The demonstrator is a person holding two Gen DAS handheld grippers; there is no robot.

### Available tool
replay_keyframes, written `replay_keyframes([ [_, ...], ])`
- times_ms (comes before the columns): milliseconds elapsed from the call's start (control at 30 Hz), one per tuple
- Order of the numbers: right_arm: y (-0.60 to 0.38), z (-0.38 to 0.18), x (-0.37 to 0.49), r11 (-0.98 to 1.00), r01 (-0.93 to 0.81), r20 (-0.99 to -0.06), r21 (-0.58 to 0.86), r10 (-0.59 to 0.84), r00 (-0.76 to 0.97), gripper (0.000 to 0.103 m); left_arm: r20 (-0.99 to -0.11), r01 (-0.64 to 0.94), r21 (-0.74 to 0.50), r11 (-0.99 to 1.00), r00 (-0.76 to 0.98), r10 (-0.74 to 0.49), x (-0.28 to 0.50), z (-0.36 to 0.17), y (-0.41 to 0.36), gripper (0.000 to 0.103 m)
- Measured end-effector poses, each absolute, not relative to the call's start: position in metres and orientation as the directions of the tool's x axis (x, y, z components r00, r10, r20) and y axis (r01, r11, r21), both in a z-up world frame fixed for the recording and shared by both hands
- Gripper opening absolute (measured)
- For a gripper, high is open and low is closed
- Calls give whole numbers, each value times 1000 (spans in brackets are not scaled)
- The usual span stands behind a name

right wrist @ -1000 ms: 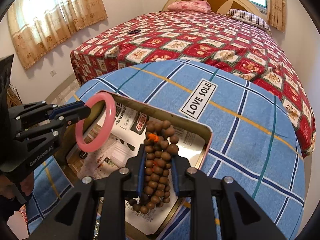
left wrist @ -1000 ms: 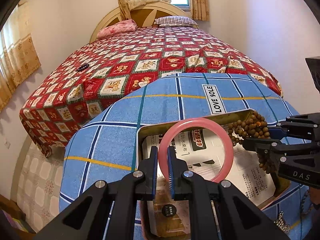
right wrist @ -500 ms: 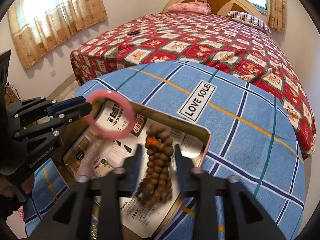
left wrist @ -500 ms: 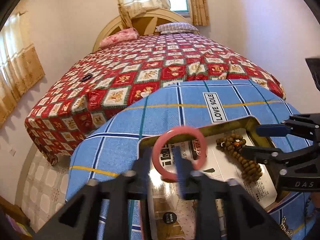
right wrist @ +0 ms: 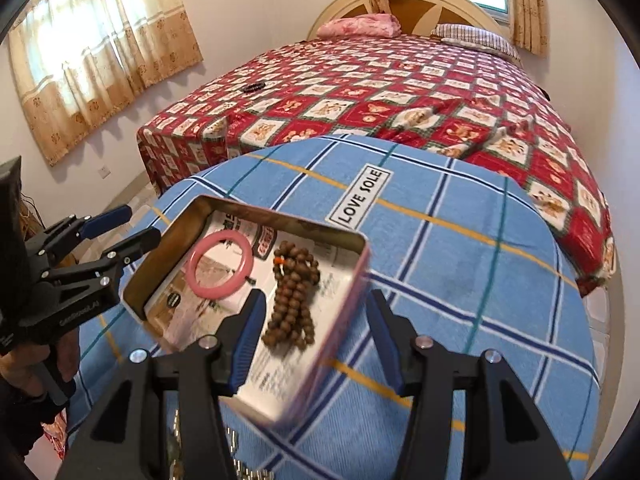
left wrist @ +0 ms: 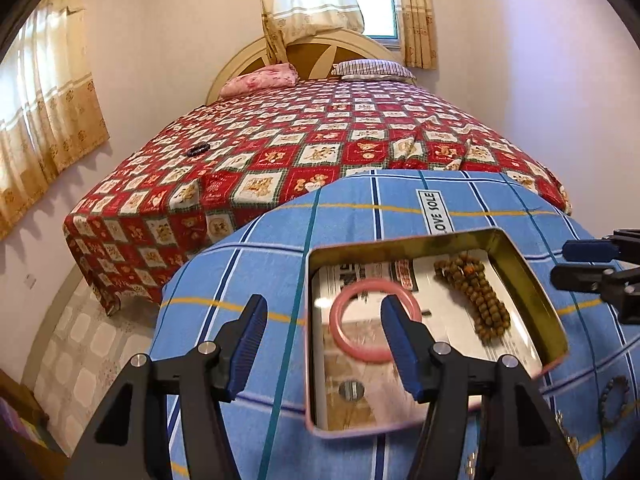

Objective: Organize jewelry
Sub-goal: 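Move the left tool to the red-tied jade bangle while the right tool reaches the small bead bracelet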

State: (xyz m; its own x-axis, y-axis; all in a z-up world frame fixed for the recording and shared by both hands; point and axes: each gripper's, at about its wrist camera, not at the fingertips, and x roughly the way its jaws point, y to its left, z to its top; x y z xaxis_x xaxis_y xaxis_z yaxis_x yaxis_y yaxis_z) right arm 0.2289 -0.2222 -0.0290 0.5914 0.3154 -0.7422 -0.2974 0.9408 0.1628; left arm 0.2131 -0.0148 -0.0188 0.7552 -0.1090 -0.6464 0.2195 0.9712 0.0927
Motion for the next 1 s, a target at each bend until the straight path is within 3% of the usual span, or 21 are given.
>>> replay_keyframes([
  [867, -247, -61, 101, 973, -203, -766, 111, 214, 606, 62, -735, 197, 9, 980, 666, -127, 87, -60, -6, 60],
  [1000, -254, -63, 81, 979, -176, -768, 99, 187, 613, 67, -734, 203, 21, 979, 668, -123, 81, -60, -12, 60],
])
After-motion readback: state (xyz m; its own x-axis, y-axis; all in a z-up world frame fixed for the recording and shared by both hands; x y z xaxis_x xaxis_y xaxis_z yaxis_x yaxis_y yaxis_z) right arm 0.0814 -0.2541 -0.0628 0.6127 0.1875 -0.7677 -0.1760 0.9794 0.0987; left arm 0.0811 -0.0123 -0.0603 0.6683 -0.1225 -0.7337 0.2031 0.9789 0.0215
